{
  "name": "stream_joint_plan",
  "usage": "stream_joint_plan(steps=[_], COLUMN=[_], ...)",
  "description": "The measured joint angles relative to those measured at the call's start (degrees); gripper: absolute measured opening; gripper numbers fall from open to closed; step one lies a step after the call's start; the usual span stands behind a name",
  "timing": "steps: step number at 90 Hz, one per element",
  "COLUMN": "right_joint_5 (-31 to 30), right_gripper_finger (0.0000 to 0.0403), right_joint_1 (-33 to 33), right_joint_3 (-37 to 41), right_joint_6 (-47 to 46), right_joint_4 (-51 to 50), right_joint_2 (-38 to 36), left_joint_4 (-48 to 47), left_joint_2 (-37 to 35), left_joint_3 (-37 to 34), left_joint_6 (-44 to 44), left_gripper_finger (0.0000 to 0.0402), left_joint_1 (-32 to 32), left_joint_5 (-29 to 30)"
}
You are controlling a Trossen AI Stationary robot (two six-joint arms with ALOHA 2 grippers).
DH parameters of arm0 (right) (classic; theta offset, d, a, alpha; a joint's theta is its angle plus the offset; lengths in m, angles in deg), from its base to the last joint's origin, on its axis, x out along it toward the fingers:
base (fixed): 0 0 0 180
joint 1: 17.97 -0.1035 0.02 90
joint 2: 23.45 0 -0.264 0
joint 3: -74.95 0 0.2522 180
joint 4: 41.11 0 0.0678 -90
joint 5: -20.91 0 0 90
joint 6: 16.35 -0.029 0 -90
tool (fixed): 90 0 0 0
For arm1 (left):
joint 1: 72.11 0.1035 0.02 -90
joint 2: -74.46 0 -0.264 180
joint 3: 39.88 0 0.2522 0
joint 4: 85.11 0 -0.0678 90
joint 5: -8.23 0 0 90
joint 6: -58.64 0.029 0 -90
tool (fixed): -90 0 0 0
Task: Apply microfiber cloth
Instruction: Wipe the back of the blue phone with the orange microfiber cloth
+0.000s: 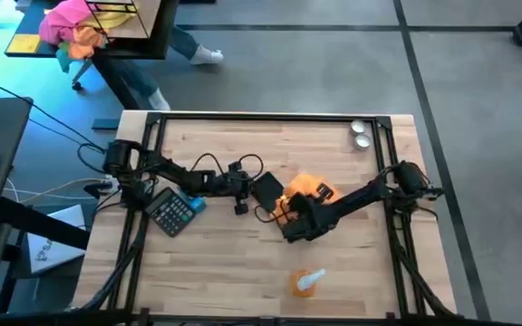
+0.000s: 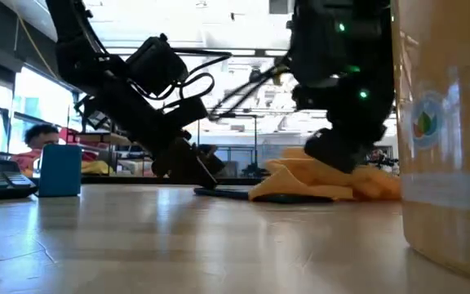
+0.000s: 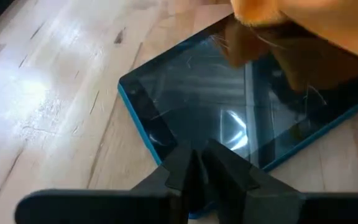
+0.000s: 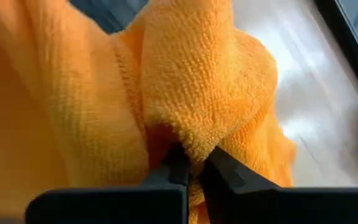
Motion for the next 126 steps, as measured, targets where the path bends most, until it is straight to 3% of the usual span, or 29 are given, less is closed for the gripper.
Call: stream_joint_plan(steps=[14, 21, 32, 46, 53, 64, 73, 80, 85, 91, 100, 109, 116, 126], right_joint_5=[6.08, 7.63, 2.40, -2.80, -3.91, -0.22, 10.00, 16.23, 15.94, 10.25, 0.64, -1.68, -1.32, 2.27], right_gripper_finger=[0.0000, 0.0000, 0.0000, 0.0000, 0.0000, 0.0000, 0.0000, 0.0000, 0.0000, 0.0000, 0.0000, 0.0000, 0.0000, 0.0000], right_joint_1=[-0.52, -0.37, 1.81, 6.72, 9.07, 11.18, 10.91, 10.55, 10.74, 11.62, 13.88, 16.22, 17.09, 16.73], right_joint_3=[-0.13, -0.16, -0.21, -0.10, -0.07, -0.07, -0.11, -0.11, -0.12, -0.22, -0.17, -0.09, -0.09, -0.09], right_joint_6=[20.57, 28.01, 25.23, 10.73, 8.16, 18.31, 32.09, 39.90, 41.44, 39.47, 30.34, 20.48, 18.60, 23.95], right_joint_4=[27.30, 33.46, 24.89, 6.82, 5.47, 21.98, 40.71, 46.79, 45.14, 38.13, 23.54, 11.95, 12.09, 22.83], right_joint_2=[0.38, 0.44, 0.31, 0.32, 0.32, 0.62, 1.97, 2.85, 2.87, 2.80, 2.78, 2.68, 2.71, 2.71], left_joint_4=[0.00, 0.00, 0.00, 0.00, 0.04, 0.13, 0.17, 0.17, 0.18, 0.20, 0.20, 0.22, 0.22, -2.85], left_joint_2=[-0.11, -0.11, -0.11, -0.11, -0.11, -0.11, -0.11, -0.11, -0.11, -0.11, -0.11, -0.11, -0.26, -2.66], left_joint_3=[0.00, 0.00, -0.02, -0.02, -0.02, -0.04, -0.04, -0.04, -0.04, -0.04, -0.04, -0.04, -0.04, -0.19], left_joint_6=[0.00, 0.00, -0.13, -0.15, -0.15, 0.32, 1.02, 1.65, 1.60, 1.57, 2.12, 2.83, 2.99, 5.77], left_gripper_finger=[0.0032, 0.0032, 0.0032, 0.0032, 0.0032, 0.0032, 0.0032, 0.0032, 0.0032, 0.0032, 0.0032, 0.0032, 0.0032, 0.0032], left_joint_1=[0.02, 0.00, -0.02, -0.02, -0.02, 0.00, 0.05, 0.02, 0.02, 0.02, 0.02, 0.02, 0.02, 0.06], left_joint_5=[-0.03, 0.01, -0.18, -0.18, -0.18, -0.09, 0.45, 0.59, 0.62, 0.62, 0.67, 0.87, 0.91, 1.04])
